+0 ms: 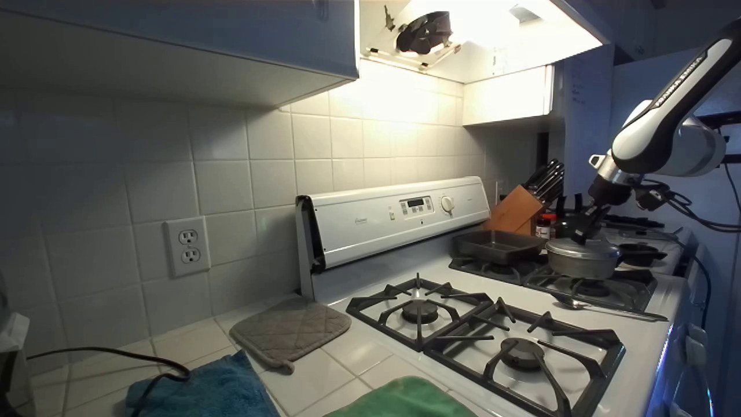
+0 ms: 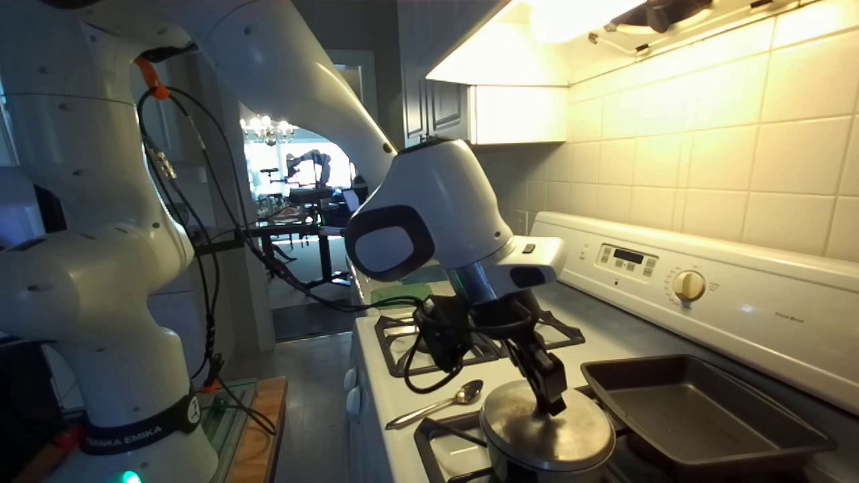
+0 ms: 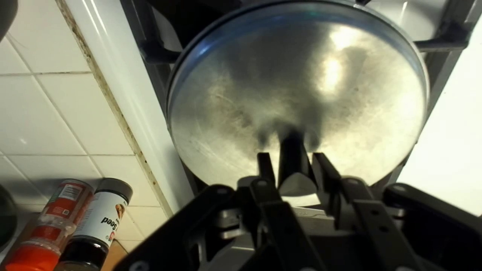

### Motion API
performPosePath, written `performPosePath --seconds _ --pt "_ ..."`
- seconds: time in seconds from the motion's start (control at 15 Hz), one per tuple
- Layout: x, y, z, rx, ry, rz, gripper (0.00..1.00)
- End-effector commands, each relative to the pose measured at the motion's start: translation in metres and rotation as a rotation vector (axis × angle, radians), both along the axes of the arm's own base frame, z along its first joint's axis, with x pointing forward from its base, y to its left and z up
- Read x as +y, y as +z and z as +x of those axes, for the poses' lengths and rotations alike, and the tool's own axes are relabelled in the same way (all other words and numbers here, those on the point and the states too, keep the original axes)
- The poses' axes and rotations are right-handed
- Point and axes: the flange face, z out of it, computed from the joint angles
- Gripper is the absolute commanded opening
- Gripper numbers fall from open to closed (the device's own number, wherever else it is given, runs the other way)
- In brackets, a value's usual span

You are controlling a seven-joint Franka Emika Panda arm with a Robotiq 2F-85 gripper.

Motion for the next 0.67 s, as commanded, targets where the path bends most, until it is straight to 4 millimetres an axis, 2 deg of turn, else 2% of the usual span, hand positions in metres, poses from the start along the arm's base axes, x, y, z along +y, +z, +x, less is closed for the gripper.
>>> performPosePath --seconds 0.0,0.33,0.6 --pt "-0.003 -0.002 -0.004 -0.003 -0.001 -0.005 0.64" --pt "-0.004 0.004 -0.005 -0.005 0.003 0.002 0.98" --pt "-0.011 0.015 -0.012 0.038 0.086 -0.007 1.00"
